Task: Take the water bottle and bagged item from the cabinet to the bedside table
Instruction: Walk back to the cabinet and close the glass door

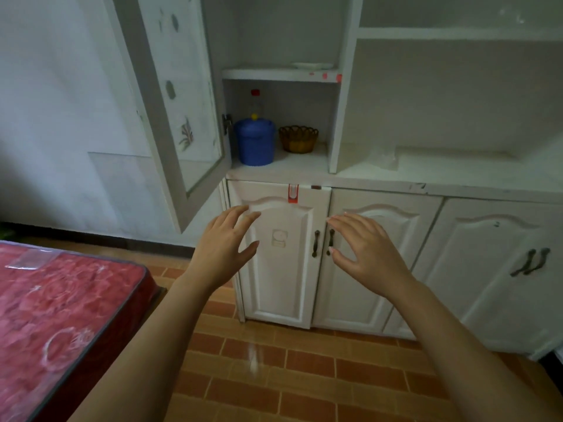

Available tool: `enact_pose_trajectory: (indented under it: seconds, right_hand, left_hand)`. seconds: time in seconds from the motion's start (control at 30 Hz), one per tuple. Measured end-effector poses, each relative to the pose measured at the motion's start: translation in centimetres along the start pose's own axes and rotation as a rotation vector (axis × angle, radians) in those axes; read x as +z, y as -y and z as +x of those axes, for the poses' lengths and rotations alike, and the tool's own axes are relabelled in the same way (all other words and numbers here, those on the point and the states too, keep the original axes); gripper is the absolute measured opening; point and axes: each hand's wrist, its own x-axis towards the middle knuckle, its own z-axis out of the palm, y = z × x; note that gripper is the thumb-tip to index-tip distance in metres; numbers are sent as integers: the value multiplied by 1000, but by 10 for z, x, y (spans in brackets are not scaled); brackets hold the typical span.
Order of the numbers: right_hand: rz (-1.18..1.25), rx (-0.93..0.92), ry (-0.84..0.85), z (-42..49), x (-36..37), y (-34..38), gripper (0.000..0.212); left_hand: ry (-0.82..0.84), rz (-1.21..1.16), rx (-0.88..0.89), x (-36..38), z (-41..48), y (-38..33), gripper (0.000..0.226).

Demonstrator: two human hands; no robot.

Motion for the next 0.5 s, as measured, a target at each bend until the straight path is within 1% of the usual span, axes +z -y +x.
enact_pose_trajectory:
  seconds: [0.13, 0.23, 0.43, 0.5]
  right_hand:
    - [41, -83, 2, 38, 6, -32, 57]
    - [85, -164, 9, 64, 17, -43, 55]
    - [213, -337, 31, 114, 47, -25, 59]
    - [248, -377, 33, 129, 58, -13, 57]
  left_hand:
    - [-57, 52, -80, 2, 18, 0, 55]
    - [-92, 86, -172, -1, 17, 6, 55]
    - [-120, 158, -327, -15, -3, 28, 55]
    - [-121, 178, -392, -18, -11, 36, 55]
